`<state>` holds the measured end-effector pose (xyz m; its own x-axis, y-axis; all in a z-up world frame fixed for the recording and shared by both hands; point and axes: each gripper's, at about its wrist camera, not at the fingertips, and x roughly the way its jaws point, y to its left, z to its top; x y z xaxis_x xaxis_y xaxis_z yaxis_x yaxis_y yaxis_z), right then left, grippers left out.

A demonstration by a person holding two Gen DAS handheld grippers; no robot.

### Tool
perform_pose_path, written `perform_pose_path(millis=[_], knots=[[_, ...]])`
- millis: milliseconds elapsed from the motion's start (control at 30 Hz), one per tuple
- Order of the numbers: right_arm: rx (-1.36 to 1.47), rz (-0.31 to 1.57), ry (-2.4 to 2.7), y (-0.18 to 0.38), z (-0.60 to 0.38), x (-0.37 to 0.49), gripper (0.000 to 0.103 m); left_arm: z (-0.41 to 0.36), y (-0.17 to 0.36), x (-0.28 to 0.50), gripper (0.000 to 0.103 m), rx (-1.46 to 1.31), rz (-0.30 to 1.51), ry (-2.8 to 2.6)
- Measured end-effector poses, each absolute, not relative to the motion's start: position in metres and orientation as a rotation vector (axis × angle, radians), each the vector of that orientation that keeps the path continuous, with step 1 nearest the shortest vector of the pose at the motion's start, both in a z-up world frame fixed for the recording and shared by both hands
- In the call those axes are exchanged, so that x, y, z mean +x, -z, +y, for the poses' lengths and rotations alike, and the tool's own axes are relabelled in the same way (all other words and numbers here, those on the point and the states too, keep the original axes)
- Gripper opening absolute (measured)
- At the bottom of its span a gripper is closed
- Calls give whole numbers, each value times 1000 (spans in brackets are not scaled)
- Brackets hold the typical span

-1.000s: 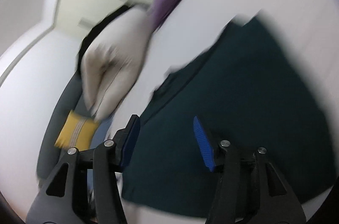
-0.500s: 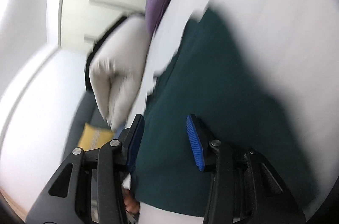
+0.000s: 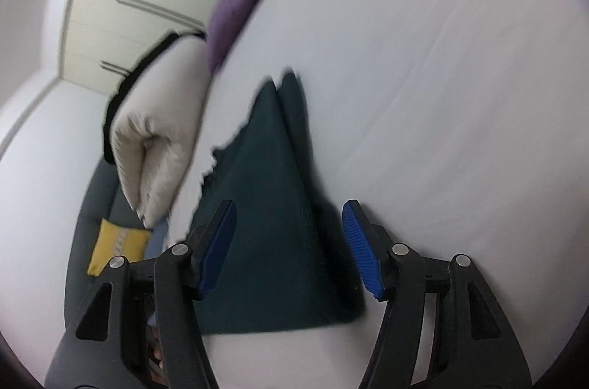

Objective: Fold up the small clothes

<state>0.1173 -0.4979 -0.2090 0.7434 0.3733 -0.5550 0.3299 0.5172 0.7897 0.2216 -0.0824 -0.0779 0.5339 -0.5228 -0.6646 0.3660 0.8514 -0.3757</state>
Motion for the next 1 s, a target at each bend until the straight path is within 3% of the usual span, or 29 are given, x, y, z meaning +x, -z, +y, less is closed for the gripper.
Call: perform_pose_path(millis=[233, 567, 633, 700, 767, 1000], knots=[[1040, 865, -73, 218, -489, 141, 57, -124, 122, 233, 62, -178, 975, 528], [1044, 952, -109, 214, -480, 157, 56, -116, 130, 233, 61, -220, 988, 561], [1036, 953, -108, 215, -474, 164, 46, -115, 130, 232, 61, -224, 985, 563], [1073, 955, -98, 222, -475, 167, 25, -113, 130, 232, 61, -233, 986, 567], [1088, 947, -83, 228, -476, 165, 16, -111, 131, 233, 61, -247, 986, 574], [965, 924, 15, 215, -454, 168, 13, -97, 130, 240, 59, -358, 1014, 604]])
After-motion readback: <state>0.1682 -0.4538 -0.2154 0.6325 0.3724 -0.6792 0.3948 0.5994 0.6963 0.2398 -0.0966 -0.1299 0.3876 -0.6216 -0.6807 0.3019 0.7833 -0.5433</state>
